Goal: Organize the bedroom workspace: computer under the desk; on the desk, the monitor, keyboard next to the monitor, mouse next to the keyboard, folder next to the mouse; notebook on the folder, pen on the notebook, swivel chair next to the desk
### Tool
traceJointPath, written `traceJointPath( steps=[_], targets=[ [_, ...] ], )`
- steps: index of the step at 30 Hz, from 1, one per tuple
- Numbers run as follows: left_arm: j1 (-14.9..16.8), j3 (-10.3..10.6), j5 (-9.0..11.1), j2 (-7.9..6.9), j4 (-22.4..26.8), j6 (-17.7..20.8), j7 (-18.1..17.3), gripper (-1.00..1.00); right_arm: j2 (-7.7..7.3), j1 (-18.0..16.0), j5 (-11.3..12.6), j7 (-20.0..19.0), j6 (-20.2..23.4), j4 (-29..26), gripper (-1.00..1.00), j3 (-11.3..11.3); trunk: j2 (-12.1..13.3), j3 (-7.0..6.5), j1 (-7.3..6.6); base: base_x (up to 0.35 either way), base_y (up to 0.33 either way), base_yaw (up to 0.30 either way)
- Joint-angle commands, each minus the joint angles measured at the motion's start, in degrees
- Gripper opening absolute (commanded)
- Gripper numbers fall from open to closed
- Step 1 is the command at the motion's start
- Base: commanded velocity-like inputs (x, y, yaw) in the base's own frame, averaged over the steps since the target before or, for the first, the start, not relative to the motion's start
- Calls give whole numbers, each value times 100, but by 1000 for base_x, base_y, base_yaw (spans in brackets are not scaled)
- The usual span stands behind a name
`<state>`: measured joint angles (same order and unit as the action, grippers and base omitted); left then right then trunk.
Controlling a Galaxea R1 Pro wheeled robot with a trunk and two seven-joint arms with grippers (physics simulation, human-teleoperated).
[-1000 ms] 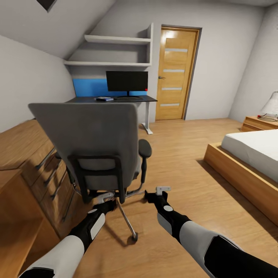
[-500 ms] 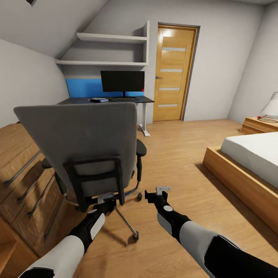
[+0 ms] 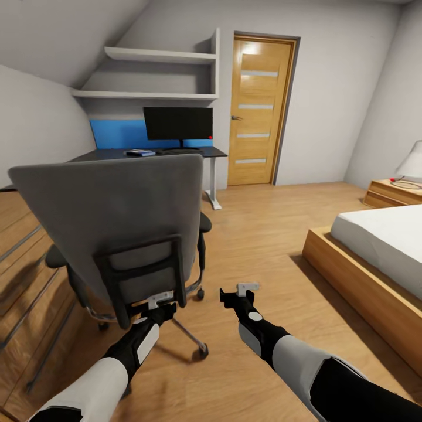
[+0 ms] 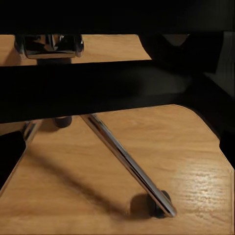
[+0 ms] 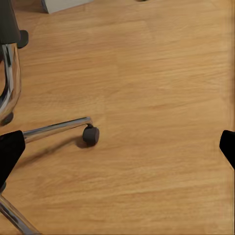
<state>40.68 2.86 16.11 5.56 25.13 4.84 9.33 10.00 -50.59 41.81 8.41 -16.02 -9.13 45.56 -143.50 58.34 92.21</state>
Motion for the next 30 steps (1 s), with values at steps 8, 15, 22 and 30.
traceJointPath(
  steps=[8,15,22,30],
  targets=[
    [1,39,52,-2,15,33,34,100,0,-3,37,29,-15,-1,100,49,-2,5,0,83,-209,0],
    [1,39,52,-2,17,33,34,100,0,-3,37,30,-15,-1,100,52,-2,5,0,-64,-41,0],
    [1,37,58,-1,16,35,34,100,0,-3,37,30,-15,-1,100,57,-2,5,0,-253,-105,0],
    [1,39,59,-2,17,35,34,100,0,-3,37,30,-15,-1,100,58,-2,5,0,-82,-96,0]
  ],
)
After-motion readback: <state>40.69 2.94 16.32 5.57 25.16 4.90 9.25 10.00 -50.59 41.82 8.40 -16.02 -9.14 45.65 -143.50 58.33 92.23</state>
